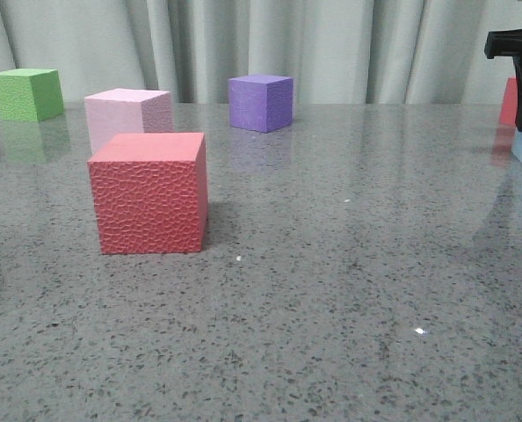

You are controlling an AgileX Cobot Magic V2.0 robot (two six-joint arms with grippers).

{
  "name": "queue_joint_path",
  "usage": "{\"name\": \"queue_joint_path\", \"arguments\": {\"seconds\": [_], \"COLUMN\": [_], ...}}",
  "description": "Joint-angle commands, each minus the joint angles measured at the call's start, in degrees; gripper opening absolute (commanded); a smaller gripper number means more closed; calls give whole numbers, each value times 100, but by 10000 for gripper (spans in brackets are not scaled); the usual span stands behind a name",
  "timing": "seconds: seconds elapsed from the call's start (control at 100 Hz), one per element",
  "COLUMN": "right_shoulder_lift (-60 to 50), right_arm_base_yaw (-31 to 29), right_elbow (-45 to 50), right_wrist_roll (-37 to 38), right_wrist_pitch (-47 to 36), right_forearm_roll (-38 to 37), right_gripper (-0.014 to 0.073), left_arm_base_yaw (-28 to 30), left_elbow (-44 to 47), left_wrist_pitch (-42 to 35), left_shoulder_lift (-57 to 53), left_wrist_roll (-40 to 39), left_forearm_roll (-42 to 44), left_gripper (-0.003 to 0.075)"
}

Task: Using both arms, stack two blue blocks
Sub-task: 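Lower the right gripper onto the light blue cube and close it, then lift the light blue cube with the right gripper toward the table center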

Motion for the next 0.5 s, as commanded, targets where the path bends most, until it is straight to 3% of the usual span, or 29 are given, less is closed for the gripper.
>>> {"name": "queue_joint_path", "arguments": {"seconds": [0.0, 0.27, 0.49], "right_shoulder_lift": [-240, -258, -258], "right_arm_base_yaw": [-36, -36, 28], "right_elbow": [-188, -209, -779], "right_wrist_roll": [-7, -7, -7], "right_wrist_pitch": [-128, 43, 713], "right_forearm_roll": [-90, -90, 28], "right_gripper": [375, 370, 370], "left_arm_base_yaw": [-50, -50, -50], "left_elbow": [-204, -204, -204], "left_wrist_pitch": [-362, -362, -362], "left_shoulder_lift": [20, 20, 20], "left_wrist_roll": [-50, -50, -50], "left_forearm_roll": [-158, -158, -158], "left_gripper": [652, 652, 652]}}
